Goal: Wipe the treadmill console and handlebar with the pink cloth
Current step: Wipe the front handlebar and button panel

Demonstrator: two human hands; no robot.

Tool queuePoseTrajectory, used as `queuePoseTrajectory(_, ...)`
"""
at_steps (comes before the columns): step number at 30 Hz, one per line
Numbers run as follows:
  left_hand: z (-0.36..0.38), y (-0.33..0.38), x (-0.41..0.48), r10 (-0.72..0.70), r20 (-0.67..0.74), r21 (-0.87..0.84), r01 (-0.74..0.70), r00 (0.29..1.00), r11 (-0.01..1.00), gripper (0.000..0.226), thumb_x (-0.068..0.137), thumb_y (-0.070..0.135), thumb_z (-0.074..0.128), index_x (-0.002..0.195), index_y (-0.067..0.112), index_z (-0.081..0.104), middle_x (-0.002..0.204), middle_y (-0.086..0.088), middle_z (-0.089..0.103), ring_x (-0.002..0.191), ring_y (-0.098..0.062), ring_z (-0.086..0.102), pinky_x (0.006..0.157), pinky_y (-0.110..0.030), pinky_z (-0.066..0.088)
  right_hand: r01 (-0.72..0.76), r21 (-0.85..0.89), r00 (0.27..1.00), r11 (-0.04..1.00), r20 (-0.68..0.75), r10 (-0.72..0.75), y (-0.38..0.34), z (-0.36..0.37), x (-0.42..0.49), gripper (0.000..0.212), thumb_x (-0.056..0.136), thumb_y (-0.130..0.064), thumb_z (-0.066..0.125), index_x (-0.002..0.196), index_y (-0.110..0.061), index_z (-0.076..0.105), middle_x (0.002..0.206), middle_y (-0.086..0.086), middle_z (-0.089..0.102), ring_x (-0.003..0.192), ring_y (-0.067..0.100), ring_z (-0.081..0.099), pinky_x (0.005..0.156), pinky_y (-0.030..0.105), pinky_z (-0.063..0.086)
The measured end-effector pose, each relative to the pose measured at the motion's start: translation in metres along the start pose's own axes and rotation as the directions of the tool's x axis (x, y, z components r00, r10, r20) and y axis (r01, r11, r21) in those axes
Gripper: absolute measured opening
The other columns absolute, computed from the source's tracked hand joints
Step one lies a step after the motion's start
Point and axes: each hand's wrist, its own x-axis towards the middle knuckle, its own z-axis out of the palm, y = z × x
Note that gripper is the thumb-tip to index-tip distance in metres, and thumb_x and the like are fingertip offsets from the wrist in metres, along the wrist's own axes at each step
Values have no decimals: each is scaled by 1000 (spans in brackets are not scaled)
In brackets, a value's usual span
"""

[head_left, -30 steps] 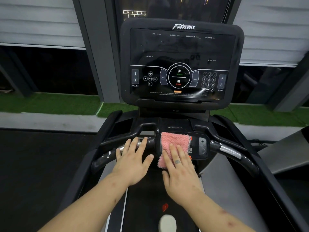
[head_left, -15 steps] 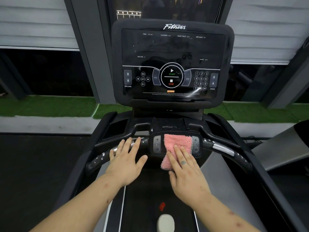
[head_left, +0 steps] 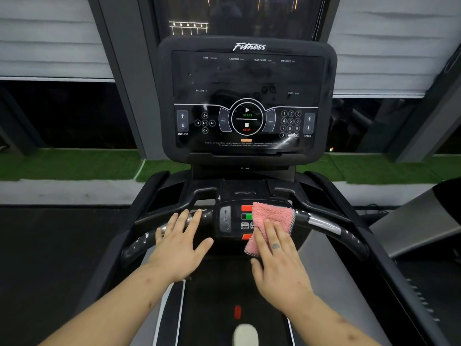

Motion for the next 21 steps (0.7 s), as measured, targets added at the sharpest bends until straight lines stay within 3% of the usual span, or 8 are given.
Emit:
queuePoseTrajectory(3,1,0,0,-5,0,-4,5,1000,1000,80,99,72,28,162,43,-12,174,2,-7,159,-21,-14,128,-55,1,36,1,999,999,18,-36,-10,-1,5,73,101,-49,37,165,-21,19,173,6,3,160,26,-2,125,48,11)
queuePoseTrajectory(7,1,-1,0,-3,1,2,3,1000,1000,83,98,74,29,162,42,-13,174,2,-8,159,-20,-16,128,-54,1,63,-8,998,998,10,-63,-16,-5,10,73,98,-48,43,163,-20,25,172,8,12,159,29,8,123,47,11)
queuePoseTrajectory(13,3,-2,2,-13,6,3,13,1000,1000,85,97,76,29,162,43,-14,174,4,-10,158,-19,-17,129,-53,1,95,7,995,995,32,-96,3,-7,9,69,101,-47,37,164,-25,20,172,3,11,160,22,6,123,44,10)
queuePoseTrajectory(21,3,-4,1,-3,9,-8,4,1000,1000,83,97,75,31,160,46,-15,173,7,-12,156,-14,-20,128,-51,-1,62,10,998,998,29,-62,29,-11,9,69,102,-51,33,165,-27,14,172,-2,3,160,19,1,123,42,8)
